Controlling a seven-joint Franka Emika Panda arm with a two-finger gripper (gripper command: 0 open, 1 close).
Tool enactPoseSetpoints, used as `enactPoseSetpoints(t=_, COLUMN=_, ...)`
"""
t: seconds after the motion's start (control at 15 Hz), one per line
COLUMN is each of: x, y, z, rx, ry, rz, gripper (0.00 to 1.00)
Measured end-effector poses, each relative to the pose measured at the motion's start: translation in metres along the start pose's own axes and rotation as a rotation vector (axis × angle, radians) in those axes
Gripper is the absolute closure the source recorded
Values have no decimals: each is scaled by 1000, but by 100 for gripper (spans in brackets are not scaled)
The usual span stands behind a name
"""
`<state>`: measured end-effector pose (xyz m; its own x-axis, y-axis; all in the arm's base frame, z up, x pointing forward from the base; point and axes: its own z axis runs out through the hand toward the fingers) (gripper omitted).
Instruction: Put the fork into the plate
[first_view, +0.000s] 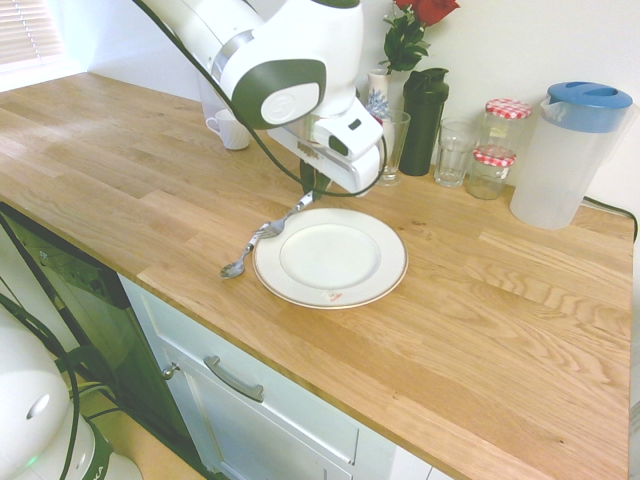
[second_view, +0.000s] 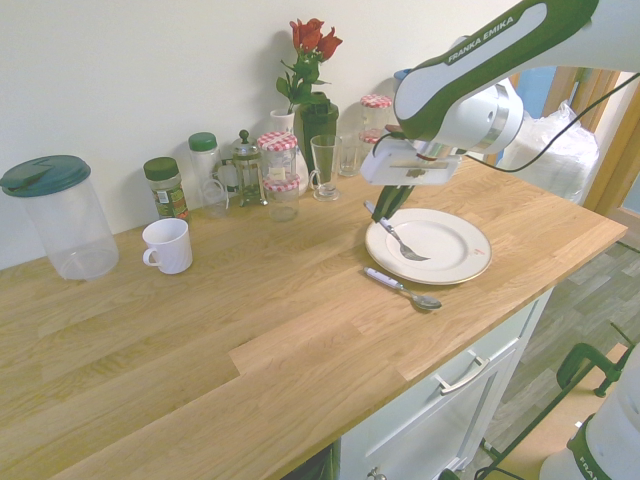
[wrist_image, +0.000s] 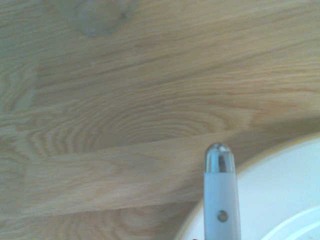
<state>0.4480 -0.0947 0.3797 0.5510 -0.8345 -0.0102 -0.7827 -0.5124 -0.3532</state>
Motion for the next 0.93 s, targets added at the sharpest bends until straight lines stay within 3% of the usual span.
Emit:
enactPoseSetpoints(t=0.27, x=19, y=23, z=3, rx=-29, ry=10, rz=56, gripper=100)
enactPoseSetpoints(t=0.53, x=15, y=20, z=16, rx=-118, ry=36, rz=86, gripper=100)
enactPoseSetpoints(t=0.93, x=15, y=16, z=23, rx=-169, ry=51, rz=113, gripper=100)
